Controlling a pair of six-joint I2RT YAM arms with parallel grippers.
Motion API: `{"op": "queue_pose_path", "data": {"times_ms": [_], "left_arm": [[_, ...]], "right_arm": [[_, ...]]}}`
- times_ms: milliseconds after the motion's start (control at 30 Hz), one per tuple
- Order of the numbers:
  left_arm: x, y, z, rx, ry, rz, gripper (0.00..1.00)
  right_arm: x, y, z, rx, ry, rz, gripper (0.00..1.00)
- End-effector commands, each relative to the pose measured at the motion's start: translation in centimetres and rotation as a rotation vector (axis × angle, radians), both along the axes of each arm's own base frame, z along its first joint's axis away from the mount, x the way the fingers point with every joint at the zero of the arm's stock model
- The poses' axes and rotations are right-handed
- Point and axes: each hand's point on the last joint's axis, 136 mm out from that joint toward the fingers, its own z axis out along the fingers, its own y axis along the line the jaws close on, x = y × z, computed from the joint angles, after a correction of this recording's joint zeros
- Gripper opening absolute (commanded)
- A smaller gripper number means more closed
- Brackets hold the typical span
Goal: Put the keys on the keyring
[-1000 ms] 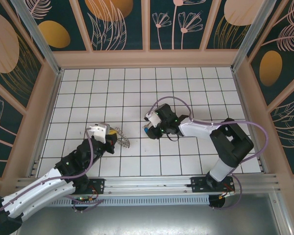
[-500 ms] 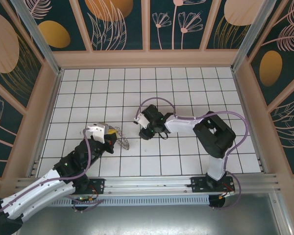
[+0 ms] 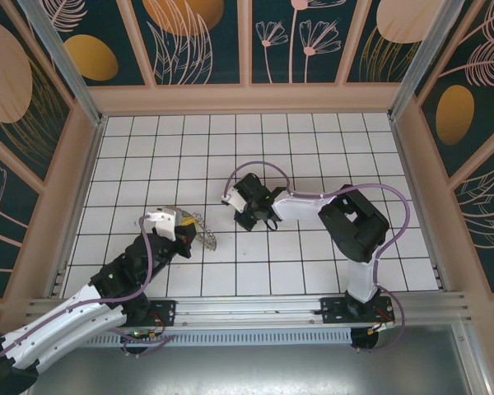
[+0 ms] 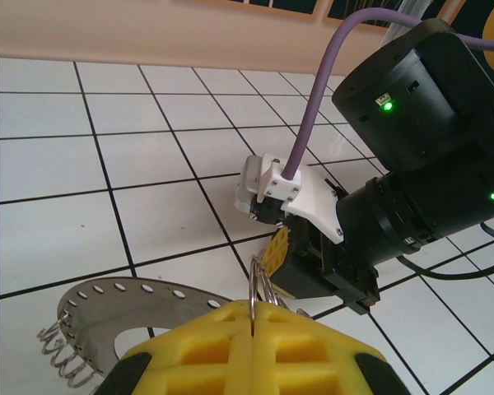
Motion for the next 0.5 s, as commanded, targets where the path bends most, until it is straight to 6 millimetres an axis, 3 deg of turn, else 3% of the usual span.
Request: {"op": "queue_pose_path", "data": {"times_ms": [0, 233, 467], "left_arm": [[0.1, -0.3, 2.0, -0.039, -0.054, -0.009, 0.00], [0.1, -0.4, 2.1, -0.035, -0.050, -0.013, 0.00], [0.0, -0.8, 2.3, -0.030, -0.056, -0.035, 0.00]], "right_arm": [[0.2, -0.5, -1.0, -0.039, 0.006, -0.023, 0.00], [-0.1, -0.3, 0.8, 0.055, 0.053, -0.026, 0.00], [-1.8, -0.6, 5.8, 0.280, 0.084, 0.047, 0.00]]}}
